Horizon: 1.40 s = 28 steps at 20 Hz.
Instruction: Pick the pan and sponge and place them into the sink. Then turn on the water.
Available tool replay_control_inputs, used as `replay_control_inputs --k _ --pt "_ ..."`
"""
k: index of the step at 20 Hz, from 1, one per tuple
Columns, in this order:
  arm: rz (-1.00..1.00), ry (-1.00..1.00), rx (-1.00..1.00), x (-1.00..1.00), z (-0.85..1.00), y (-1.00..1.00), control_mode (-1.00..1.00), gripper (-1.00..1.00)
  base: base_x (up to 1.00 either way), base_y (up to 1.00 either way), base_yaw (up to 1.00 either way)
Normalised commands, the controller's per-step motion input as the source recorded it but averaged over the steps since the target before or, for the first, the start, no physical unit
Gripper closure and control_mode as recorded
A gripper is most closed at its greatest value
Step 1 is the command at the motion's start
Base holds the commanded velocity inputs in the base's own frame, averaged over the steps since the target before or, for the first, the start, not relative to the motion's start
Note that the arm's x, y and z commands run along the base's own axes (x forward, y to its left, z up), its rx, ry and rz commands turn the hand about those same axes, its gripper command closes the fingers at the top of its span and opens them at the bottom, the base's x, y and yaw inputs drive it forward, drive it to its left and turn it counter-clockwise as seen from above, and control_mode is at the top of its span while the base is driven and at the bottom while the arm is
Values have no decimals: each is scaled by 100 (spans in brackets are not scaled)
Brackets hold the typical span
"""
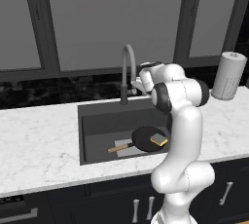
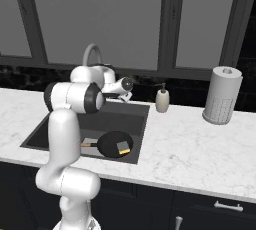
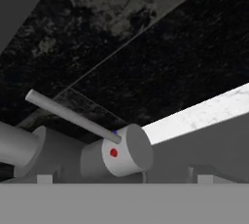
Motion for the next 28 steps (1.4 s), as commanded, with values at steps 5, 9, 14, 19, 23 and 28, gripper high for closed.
replay_control_inputs --k 5,9,14,19,23,28 --pt "0 0 0 15 -6 0 -100 -100 0 0 0" --pt "0 0 0 16 -3 0 -100 -100 0 0 0" --pt "0 0 0 15 -4 0 -100 -100 0 0 0" --pt "0 0 0 15 -8 0 -100 100 0 0 0" --pt "0 0 0 9 -6 0 -100 100 0 0 0" --pt "0 0 0 12 -6 0 -100 100 0 0 0"
